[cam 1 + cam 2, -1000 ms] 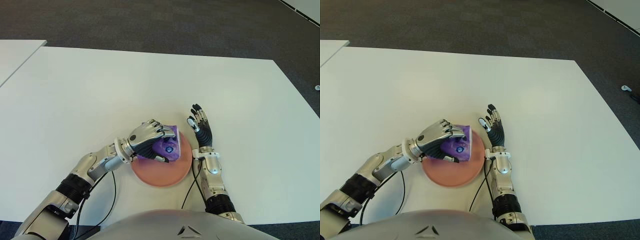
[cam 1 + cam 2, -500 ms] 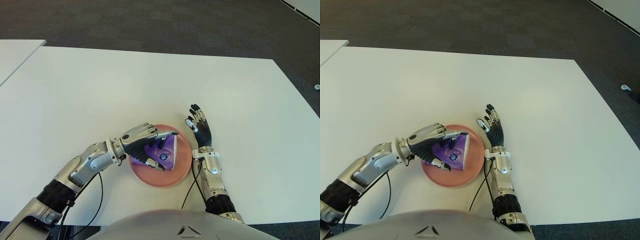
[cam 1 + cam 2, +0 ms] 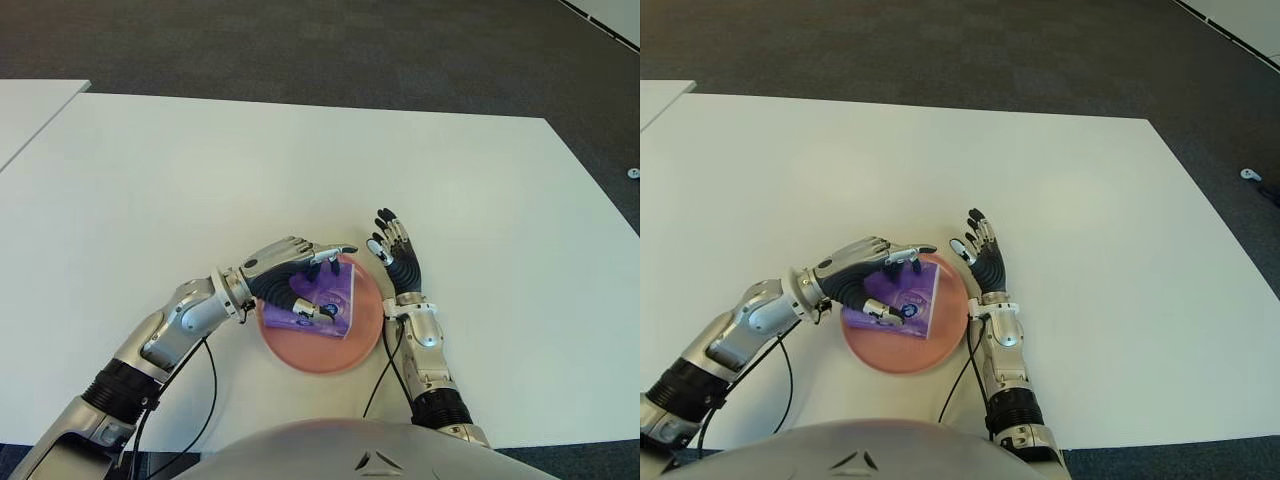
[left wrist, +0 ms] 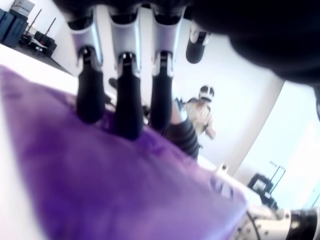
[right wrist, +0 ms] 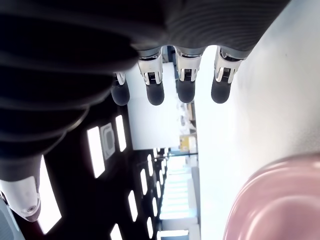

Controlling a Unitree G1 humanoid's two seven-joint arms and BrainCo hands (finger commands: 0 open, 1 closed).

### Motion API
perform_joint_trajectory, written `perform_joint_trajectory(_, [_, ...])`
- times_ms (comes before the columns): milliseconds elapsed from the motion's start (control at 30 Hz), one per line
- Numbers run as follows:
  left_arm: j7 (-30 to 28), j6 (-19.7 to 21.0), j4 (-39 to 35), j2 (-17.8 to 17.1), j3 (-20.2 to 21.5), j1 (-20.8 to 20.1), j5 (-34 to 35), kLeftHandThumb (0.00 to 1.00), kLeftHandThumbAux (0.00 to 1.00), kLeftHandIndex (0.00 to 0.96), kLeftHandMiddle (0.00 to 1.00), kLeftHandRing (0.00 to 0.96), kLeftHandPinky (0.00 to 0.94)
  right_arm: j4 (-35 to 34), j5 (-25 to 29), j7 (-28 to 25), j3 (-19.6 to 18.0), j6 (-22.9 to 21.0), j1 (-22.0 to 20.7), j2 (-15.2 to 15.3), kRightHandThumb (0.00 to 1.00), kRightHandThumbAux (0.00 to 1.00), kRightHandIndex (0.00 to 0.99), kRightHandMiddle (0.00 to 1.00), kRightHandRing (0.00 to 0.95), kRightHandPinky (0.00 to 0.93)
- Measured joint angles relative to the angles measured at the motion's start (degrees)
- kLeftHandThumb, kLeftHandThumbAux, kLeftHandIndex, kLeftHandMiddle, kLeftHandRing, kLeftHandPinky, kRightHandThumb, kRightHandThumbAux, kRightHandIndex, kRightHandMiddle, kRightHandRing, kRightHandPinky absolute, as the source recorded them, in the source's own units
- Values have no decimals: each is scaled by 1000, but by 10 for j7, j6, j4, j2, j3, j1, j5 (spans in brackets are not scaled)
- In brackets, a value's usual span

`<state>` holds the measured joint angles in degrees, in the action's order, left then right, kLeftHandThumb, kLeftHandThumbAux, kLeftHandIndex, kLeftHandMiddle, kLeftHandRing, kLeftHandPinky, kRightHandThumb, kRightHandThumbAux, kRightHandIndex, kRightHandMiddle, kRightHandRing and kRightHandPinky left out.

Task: Put the tissue paper into the plate.

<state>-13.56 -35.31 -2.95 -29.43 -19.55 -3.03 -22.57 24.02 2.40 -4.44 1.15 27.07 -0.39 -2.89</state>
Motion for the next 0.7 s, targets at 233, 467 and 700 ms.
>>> perform_joint_trajectory(233, [-21, 6, -3, 2, 26, 2, 74, 78, 282, 0, 0, 0, 0, -3, 0, 2, 0, -2, -1, 0, 0, 563, 0, 0, 0, 0])
perform_joint_trajectory(467, [-64, 41, 47, 14, 72, -52, 204, 39, 348, 0, 0, 0, 0, -10, 0, 3, -1, -3, -4, 1, 0, 573, 0, 0, 0, 0])
perform_joint_trajectory(700, [-7, 141, 75, 104, 117, -99, 257, 43, 416, 0, 0, 0, 0, -11, 0, 0, 3, -7, -8, 0, 0, 573, 0, 0, 0, 0])
